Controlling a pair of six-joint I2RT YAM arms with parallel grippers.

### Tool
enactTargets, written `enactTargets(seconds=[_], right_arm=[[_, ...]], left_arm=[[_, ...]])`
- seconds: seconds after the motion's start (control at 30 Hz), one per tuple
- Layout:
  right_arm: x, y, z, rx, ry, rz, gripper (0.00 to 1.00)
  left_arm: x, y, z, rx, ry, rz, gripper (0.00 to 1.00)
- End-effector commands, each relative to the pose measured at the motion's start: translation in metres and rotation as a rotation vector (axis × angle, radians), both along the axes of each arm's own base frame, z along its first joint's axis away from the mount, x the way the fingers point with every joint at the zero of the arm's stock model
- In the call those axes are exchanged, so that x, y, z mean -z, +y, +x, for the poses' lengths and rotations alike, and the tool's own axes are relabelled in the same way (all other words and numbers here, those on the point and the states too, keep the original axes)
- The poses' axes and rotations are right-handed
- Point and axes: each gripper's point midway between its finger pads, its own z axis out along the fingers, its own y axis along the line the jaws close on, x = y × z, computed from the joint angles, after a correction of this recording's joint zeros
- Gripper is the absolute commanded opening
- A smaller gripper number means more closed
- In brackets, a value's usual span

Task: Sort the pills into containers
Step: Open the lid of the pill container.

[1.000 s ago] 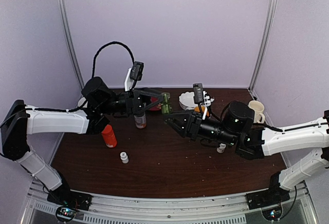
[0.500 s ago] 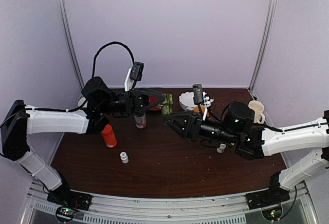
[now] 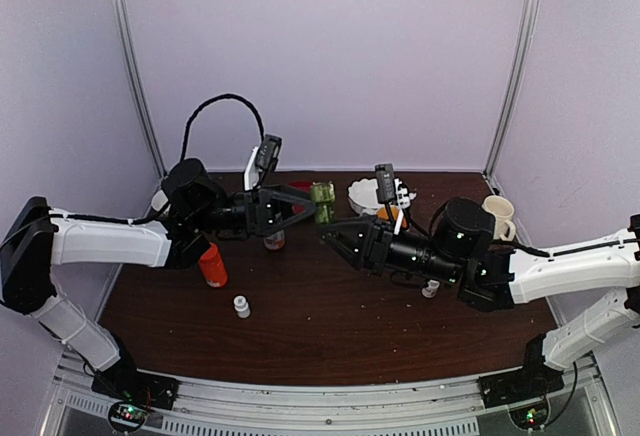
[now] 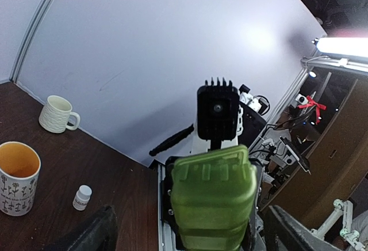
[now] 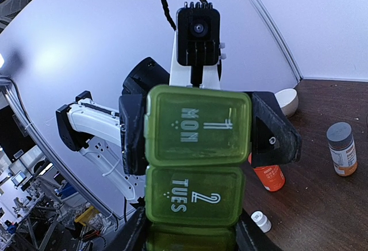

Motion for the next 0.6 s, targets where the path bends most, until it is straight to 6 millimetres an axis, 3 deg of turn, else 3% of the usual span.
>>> enactTargets(seconds=[0.0, 0.23, 0.43, 0.57], right_arm=[[-0.01, -0.006, 0.003, 0.018, -0.022, 0.031, 0.44], [-0.011, -0.003, 0.003, 0.013, -0.018, 0.035, 0.44], [-0.01, 0.0, 0.004, 0.006, -0.014, 0.034, 0.44], [-0.009, 0.001, 0.004, 0.004, -0.013, 0.031, 0.44]], left_arm=[[-0.007, 0.006, -0.008, 0.004, -0.032, -0.024, 0.9], [-0.005, 0.002, -0.015, 0.039, -0.037, -0.018, 0.91], [-0.005, -0.002, -0.023, 0.077, -0.041, -0.02, 0.76], [-0.007, -0.001, -0.024, 0.076, -0.04, -0.031, 0.75]])
